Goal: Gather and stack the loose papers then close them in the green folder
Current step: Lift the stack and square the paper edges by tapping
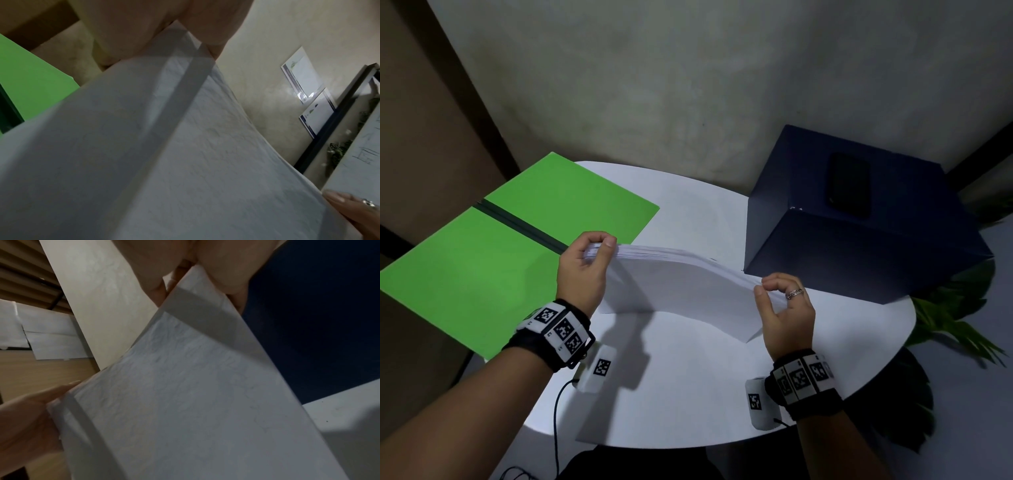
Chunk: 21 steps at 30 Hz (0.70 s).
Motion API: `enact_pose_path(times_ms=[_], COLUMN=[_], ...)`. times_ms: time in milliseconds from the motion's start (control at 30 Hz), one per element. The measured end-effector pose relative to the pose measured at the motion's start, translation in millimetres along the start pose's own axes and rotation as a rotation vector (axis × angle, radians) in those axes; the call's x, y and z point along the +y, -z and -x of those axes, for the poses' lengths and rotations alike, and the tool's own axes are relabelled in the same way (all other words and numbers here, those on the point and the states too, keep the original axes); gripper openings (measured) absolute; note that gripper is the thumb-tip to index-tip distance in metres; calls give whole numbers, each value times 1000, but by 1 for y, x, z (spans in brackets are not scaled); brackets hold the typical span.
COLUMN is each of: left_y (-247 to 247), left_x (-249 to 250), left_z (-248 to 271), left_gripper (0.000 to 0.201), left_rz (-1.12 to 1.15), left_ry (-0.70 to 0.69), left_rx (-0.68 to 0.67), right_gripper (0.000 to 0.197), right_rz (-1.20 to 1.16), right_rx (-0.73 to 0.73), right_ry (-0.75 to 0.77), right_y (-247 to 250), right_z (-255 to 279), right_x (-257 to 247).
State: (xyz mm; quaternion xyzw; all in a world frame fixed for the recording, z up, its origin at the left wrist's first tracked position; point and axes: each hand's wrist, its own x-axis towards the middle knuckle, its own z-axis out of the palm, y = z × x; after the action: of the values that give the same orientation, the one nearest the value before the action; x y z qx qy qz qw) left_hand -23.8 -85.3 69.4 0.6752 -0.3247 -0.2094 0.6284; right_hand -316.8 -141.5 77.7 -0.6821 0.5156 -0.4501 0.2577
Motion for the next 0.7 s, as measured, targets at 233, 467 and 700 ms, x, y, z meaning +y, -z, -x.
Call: enact_pose_path(times_ms=[233, 467, 700], left_y=[14, 1, -1], left_x=[12, 131, 102], left_z=[-7, -27, -32], left_gripper=[37, 19, 112], left_rz=[-215, -358, -377], left_ry=[61, -532, -268], left_rx=[-214, -451, 124], right_gripper=[41, 17, 12], right_rz=[596, 375, -233], right_rx=[-195, -480, -144], right_ry=[66, 82, -298], right_y=[1, -19, -46], right_z=[-14, -45, -67], right_x=[-8, -65, -79])
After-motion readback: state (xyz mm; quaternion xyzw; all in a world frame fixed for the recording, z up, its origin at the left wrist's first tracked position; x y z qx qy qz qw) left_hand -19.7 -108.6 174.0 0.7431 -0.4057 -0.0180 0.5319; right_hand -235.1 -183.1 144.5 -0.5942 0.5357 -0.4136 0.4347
